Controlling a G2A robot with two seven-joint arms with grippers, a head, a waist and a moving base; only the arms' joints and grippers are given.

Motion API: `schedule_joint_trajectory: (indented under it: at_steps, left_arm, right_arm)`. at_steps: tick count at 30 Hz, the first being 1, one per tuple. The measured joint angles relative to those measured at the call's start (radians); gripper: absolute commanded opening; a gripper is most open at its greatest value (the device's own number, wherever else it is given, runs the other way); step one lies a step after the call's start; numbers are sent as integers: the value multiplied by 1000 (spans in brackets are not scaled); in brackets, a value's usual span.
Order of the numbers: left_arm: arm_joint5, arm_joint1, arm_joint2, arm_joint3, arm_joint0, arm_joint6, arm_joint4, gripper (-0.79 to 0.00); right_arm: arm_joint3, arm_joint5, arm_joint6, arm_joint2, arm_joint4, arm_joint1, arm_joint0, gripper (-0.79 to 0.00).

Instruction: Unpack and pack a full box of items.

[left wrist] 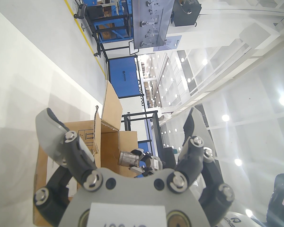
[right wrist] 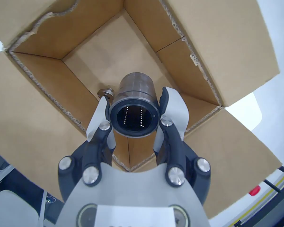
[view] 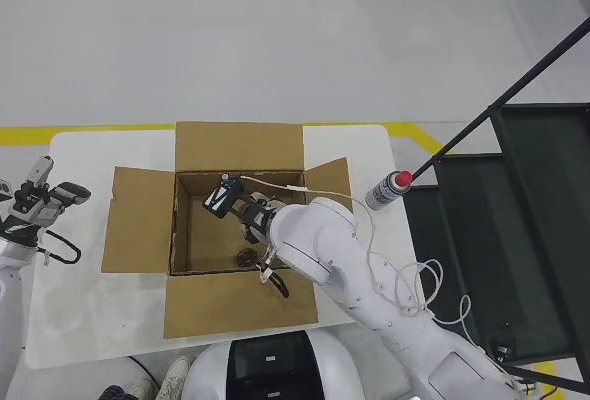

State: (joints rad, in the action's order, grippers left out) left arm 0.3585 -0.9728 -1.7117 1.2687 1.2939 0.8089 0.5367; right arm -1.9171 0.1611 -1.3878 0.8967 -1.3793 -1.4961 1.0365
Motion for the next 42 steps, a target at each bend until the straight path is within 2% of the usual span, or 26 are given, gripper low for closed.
schedule_joint_trajectory:
  at_steps: [5,32,36,42]
  left_arm:
    - [0,0,0,0,0,0,0,0]
    - [0,0,0,0,0,0,0,0]
    - [0,0,0,0,0,0,0,0]
    - [0,0,0,0,0,0,0,0]
  right_arm:
    - [-98,13,-54,18,-8,10,48,-785]
    - [-110,23,-47,21,-6,13,61,-785]
    - [-168,27,-141,58,3,25,95,-785]
    - [-315,-18,-148,180,66,62,193,-785]
